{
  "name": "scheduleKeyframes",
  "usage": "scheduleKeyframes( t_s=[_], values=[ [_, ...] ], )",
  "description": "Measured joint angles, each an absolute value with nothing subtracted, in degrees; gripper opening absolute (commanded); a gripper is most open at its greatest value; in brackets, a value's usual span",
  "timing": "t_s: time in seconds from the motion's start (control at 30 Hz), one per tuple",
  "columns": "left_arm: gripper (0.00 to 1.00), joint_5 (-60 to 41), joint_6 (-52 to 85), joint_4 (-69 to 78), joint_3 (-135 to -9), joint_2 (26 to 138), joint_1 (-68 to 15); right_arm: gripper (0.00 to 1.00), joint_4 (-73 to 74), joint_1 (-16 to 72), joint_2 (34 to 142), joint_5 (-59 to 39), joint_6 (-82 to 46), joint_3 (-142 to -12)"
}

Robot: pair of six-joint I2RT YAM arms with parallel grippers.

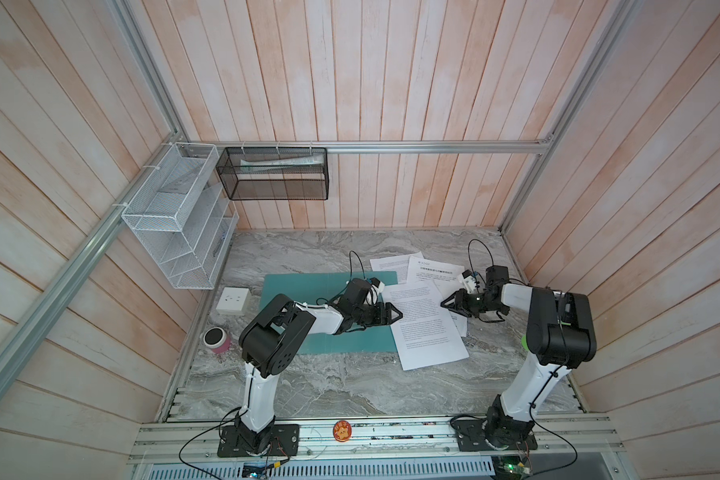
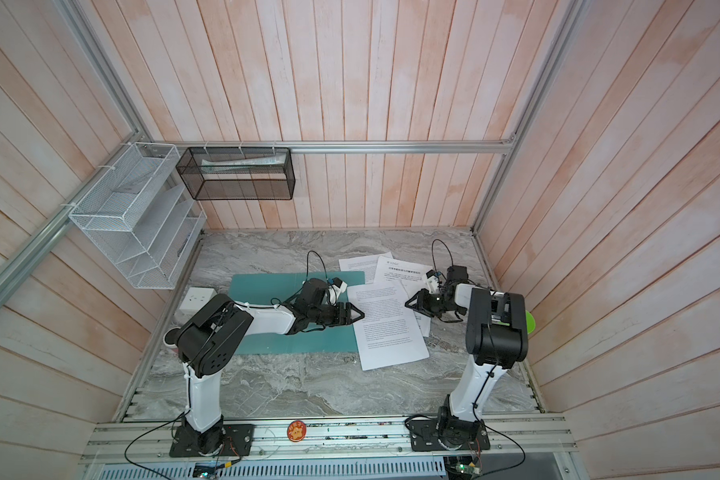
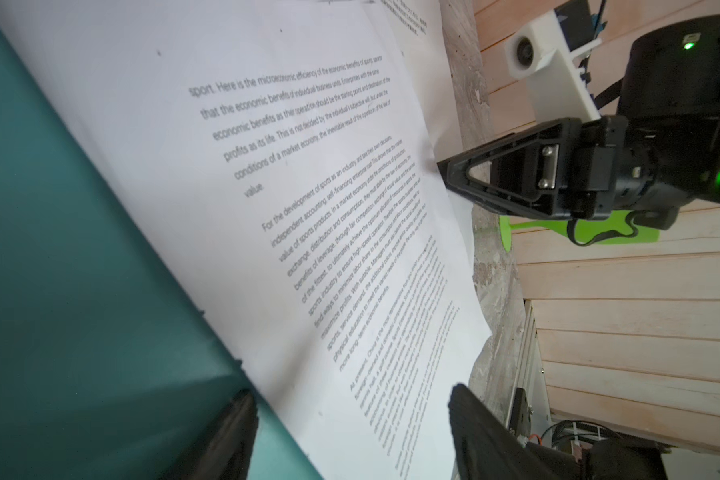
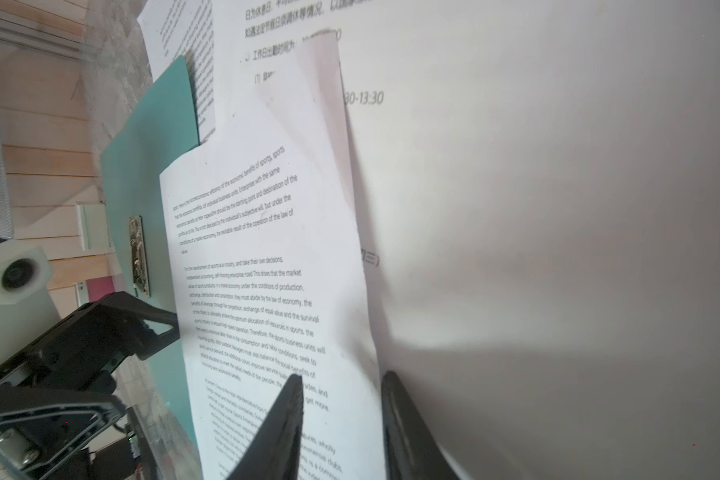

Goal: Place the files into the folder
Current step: 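Pinch the top white paper sheet's edge with the right gripper, then lift the sheet and carry it over the folder while the left gripper withdraws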

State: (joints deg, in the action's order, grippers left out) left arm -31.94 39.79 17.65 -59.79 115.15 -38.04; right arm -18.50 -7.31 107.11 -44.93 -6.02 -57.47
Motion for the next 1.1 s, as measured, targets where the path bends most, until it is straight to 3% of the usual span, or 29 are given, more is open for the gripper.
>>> scheduleKeyframes(
  t_s=[0.5, 0.63, 0.7, 0.73, 1.1],
  values=[
    [0.71, -32.8, 41.5, 21.0, -60.2, 116.9, -37.5, 0.32, -16.2, -5.0, 107.4, -53.3, -8.3, -54.6],
    [0.71, -32.8, 41.8, 21.2, -60.2, 117.0, -37.0, 0.25, -14.7, -3.9, 107.7, -54.9, -9.5, -53.3],
    [0.71, -32.8, 41.8, 21.3, -60.2, 117.0, -36.8, 0.12, -14.2, -3.2, 107.8, -55.6, -10.3, -53.0],
    [0.71, -32.8, 41.8, 21.4, -60.2, 117.0, -36.7, 0.0, -13.6, -2.8, 107.8, -56.2, -10.6, -52.9],
    [0.72, -33.1, 40.9, 17.1, -60.1, 114.1, -34.3, 0.0, 3.6, 4.5, 105.6, -67.5, -26.4, -47.8]
  ],
)
